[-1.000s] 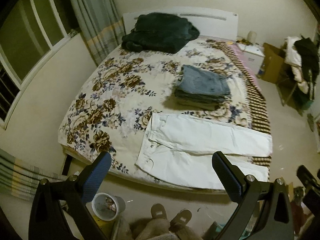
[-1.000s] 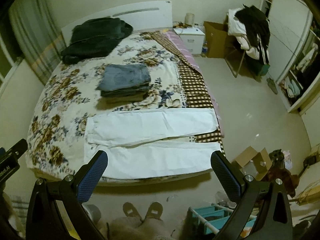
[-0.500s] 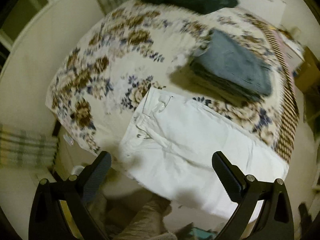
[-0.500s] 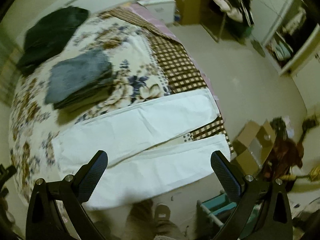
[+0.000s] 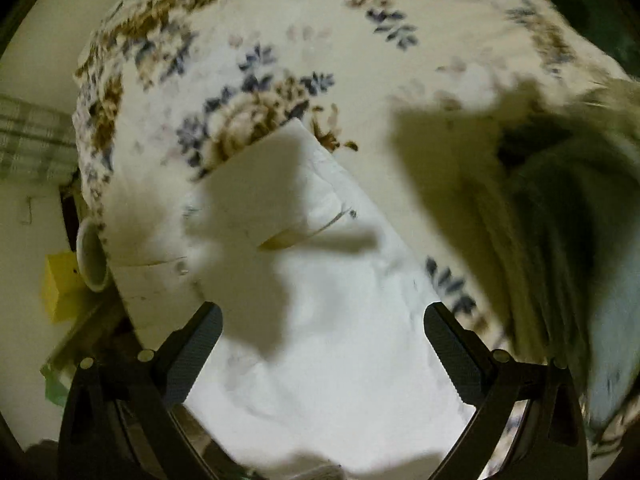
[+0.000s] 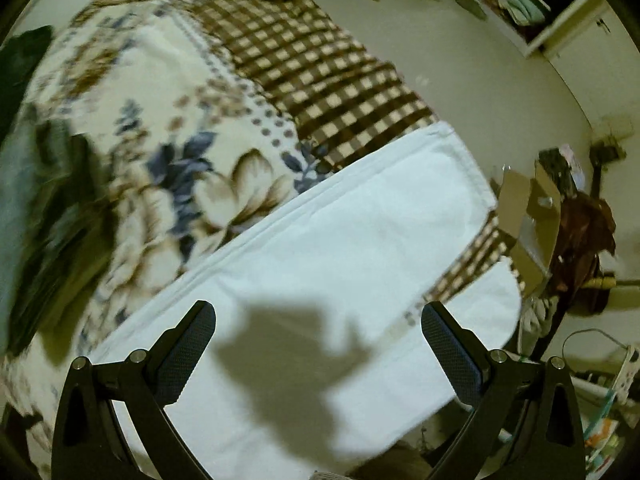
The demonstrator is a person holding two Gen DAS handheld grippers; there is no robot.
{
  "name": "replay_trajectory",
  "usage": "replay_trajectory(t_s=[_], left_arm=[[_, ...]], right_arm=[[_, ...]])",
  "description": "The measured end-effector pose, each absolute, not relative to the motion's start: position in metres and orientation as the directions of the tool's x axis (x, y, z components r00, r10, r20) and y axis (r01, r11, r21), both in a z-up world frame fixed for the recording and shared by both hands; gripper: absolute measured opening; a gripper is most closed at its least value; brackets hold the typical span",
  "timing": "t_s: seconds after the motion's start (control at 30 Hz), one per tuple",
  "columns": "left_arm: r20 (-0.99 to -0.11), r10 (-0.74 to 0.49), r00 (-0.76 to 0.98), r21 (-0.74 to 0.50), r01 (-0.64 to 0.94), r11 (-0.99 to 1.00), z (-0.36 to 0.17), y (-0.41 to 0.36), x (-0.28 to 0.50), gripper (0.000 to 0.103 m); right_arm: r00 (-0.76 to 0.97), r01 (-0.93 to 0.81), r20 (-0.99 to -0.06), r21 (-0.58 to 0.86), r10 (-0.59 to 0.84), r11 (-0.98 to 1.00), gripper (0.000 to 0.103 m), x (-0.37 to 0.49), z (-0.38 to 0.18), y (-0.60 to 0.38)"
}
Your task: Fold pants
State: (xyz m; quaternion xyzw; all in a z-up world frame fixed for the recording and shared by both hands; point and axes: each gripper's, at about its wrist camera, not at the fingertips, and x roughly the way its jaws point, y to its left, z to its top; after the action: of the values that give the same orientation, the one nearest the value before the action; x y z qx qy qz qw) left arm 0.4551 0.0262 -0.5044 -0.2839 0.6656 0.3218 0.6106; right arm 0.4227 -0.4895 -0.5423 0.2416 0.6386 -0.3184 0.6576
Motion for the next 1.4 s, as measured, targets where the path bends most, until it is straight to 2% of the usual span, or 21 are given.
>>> replay_trajectory(t_s=[0.37,0.5,0.57,0.6,0.63,0.7,0.77,0.8,0.83,0.87,0.9,0.93,1.03,1.2,1.4], left_arm=[[-0.98,0.038,-0.195,0.179,-0.787,0.591,-0.596,0.023,0.508,0.103],[-0.962,0.104,-0.253,0.261,-0.739,0.621,-0.612,0.015,0.515,0.102],[-0.96,0.142,-0.242,0.275,-0.717,0.64,-0.611,0.011,0.518,0.09],[-0.961,0.148,-0.232,0.271,-0.712,0.648,-0.61,0.01,0.519,0.072],[-0.965,0.152,-0.216,0.262,-0.708,0.656,-0.608,0.009,0.52,0.053],[-0.965,0.162,-0.205,0.26,-0.694,0.671,-0.602,0.009,0.52,0.039],[-0.972,0.146,-0.184,0.234,-0.696,0.679,-0.598,0.012,0.518,0.025],[-0.978,0.129,-0.163,0.207,-0.706,0.678,-0.596,0.016,0.515,0.02],[-0.984,0.114,-0.14,0.18,-0.713,0.677,-0.593,0.019,0.51,0.017],[-0.988,0.1,-0.114,0.152,-0.722,0.675,-0.589,0.021,0.504,0.016],[-0.993,0.081,-0.081,0.114,-0.729,0.675,-0.58,0.025,0.496,0.014],[-0.996,0.071,-0.055,0.089,-0.729,0.679,-0.572,0.027,0.49,0.013],[-0.999,0.031,0.027,0.002,-0.729,0.684,-0.54,0.035,0.466,0.012],[-0.99,-0.01,0.139,-0.108,-0.718,0.687,-0.487,0.05,0.401,0.012],[-0.977,-0.049,0.205,-0.183,-0.709,0.681,-0.463,0.067,0.314,0.012]], right_arm=[[-0.093,0.804,-0.99,-0.137,-0.106,0.579,0.103,0.461,-0.645,-0.522],[-0.127,0.828,-0.986,-0.166,-0.109,0.535,0.103,0.468,-0.667,-0.53],[-0.138,0.839,-0.985,-0.171,-0.103,0.517,0.103,0.468,-0.673,-0.534],[-0.145,0.847,-0.985,-0.174,-0.097,0.503,0.102,0.467,-0.676,-0.536],[-0.146,0.853,-0.985,-0.171,-0.088,0.493,0.098,0.465,-0.677,-0.539],[-0.142,0.867,-0.988,-0.156,-0.065,0.474,0.091,0.46,-0.678,-0.545],[-0.118,0.877,-0.992,-0.122,-0.038,0.464,0.078,0.454,-0.679,-0.549],[-0.105,0.878,-0.994,-0.108,-0.033,0.467,0.065,0.451,-0.678,-0.551],[-0.091,0.875,-0.995,-0.095,-0.031,0.475,0.047,0.449,-0.677,-0.551],[-0.078,0.871,-0.997,-0.082,-0.028,0.485,0.037,0.447,-0.675,-0.551],[-0.067,0.869,-0.997,-0.07,-0.025,0.49,0.017,0.445,-0.673,-0.551],[-0.046,0.867,-0.999,-0.049,-0.017,0.496,0.01,0.442,-0.668,-0.55],[0.014,0.85,-0.999,-0.007,-0.036,0.527,0.006,0.435,-0.646,-0.546],[0.109,0.819,-0.994,0.074,-0.029,0.569,0.005,0.403,-0.597,-0.543],[0.187,0.787,-0.982,0.146,-0.007,0.599,0.005,0.336,-0.551,-0.544]])
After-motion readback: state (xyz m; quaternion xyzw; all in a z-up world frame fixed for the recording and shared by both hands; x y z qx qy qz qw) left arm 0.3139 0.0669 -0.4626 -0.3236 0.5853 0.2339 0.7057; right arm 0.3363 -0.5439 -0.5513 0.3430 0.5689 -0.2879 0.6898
